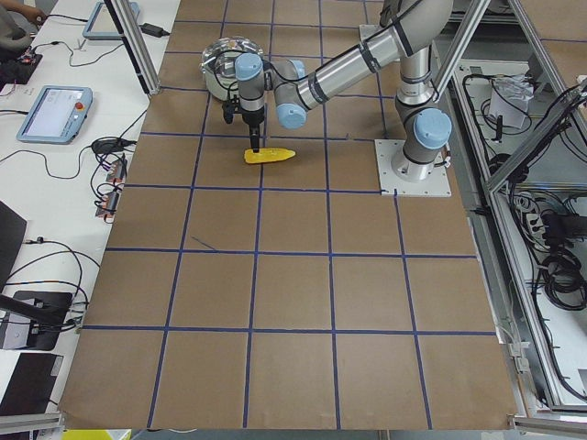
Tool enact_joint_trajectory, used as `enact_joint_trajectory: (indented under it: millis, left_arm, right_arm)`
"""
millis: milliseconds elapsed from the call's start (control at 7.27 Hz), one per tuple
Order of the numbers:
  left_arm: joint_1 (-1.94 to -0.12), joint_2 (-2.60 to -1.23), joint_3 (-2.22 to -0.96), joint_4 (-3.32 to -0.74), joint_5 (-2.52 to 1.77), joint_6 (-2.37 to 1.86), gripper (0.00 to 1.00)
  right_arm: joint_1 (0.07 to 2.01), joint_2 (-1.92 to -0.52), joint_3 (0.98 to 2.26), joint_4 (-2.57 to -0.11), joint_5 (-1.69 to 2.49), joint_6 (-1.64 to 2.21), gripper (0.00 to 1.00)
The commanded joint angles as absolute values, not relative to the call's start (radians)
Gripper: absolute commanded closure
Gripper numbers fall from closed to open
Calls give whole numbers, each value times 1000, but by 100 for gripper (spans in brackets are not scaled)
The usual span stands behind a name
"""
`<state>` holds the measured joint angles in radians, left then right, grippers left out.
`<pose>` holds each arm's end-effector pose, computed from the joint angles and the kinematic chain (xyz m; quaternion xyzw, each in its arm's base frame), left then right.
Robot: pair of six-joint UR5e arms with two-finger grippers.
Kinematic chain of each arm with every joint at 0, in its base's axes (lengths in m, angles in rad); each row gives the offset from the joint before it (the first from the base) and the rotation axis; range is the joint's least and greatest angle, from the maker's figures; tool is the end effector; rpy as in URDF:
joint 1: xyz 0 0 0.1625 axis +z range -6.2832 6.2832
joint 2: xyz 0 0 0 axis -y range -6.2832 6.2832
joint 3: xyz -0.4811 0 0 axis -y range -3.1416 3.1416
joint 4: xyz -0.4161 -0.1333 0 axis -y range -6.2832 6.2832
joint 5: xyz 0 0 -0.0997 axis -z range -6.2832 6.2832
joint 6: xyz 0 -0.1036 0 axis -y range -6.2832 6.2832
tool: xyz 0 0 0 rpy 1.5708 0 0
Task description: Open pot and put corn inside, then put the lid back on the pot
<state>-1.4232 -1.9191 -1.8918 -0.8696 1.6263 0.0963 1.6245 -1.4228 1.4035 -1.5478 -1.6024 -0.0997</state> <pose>-0.0389 -0.6058 0.2563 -0.0261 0.9991 -0.0124 0.0295 0.1613 -0.5785 0.5425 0.0766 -0.9969 -0.0022 0.0158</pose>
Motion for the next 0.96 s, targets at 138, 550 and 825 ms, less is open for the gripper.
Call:
enact_joint_trajectory:
  millis: [138, 550, 825]
  left_arm:
    - [-1416, -1931, -1948, -784, 1625, 114, 1]
    - [-1416, -1925, -1988, -741, 1624, 110, 22]
    - [-1416, -1922, -1999, -716, 1623, 110, 49]
  right_arm:
    - [1625, -1424, 1404, -1548, -1603, -100, 0]
    - [1624, -1422, 1402, -1548, -1601, -100, 0]
    - [1624, -1422, 1402, -1548, -1603, -100, 0]
